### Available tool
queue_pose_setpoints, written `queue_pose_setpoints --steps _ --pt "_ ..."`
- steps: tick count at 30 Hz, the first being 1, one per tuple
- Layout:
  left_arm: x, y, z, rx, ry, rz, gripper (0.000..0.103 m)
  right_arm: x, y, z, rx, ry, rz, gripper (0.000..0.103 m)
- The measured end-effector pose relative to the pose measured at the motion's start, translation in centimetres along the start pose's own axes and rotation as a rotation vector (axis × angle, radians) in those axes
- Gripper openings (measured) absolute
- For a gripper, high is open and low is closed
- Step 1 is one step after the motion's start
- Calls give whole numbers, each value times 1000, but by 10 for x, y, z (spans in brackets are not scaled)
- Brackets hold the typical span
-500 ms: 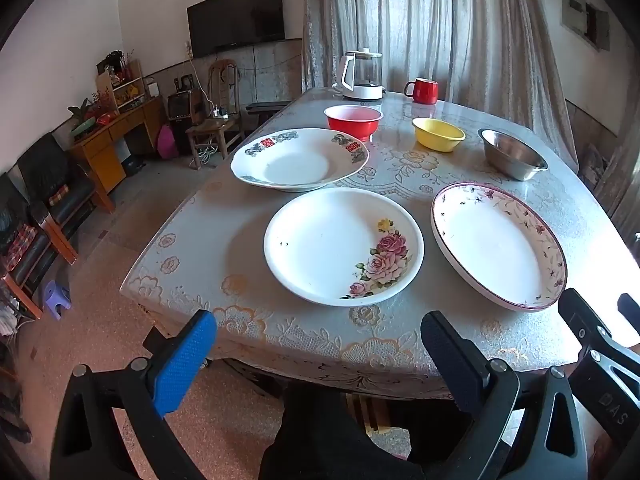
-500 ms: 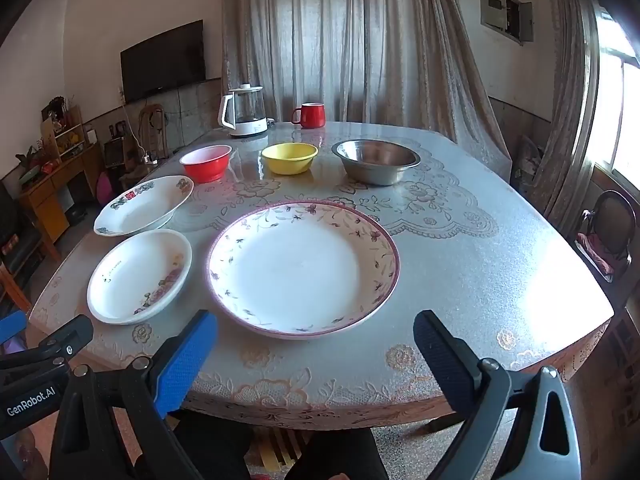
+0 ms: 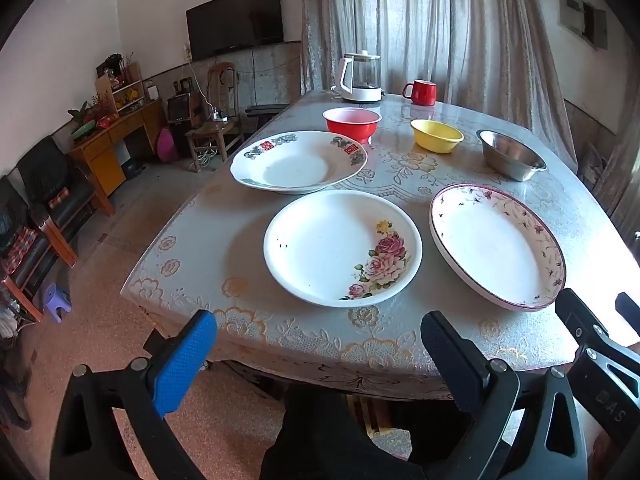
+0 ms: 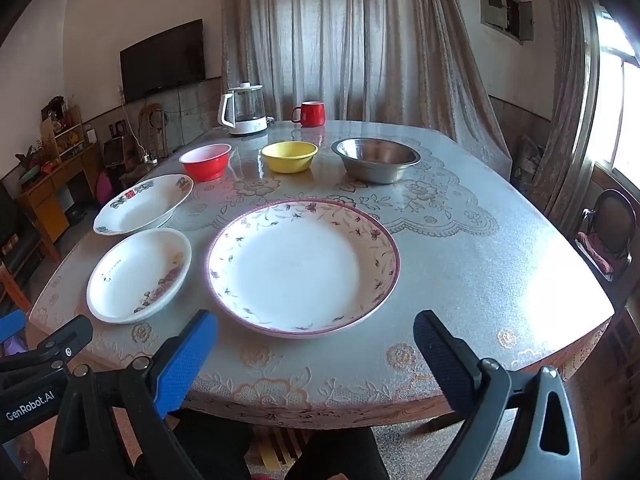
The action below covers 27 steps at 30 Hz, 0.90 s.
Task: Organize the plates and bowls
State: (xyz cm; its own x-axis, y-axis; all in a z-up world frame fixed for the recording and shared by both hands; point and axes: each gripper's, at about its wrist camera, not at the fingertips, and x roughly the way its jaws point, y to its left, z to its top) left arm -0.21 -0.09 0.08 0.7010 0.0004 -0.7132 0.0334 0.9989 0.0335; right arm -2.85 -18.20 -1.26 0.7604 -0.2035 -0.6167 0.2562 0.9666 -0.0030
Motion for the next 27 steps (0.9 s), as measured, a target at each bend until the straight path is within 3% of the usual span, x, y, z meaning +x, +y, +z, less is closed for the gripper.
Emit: queue_pose_setpoints --steps 27 --pt "5 -2 2 4 5 1 103 5 2 -1 -6 11 1 101"
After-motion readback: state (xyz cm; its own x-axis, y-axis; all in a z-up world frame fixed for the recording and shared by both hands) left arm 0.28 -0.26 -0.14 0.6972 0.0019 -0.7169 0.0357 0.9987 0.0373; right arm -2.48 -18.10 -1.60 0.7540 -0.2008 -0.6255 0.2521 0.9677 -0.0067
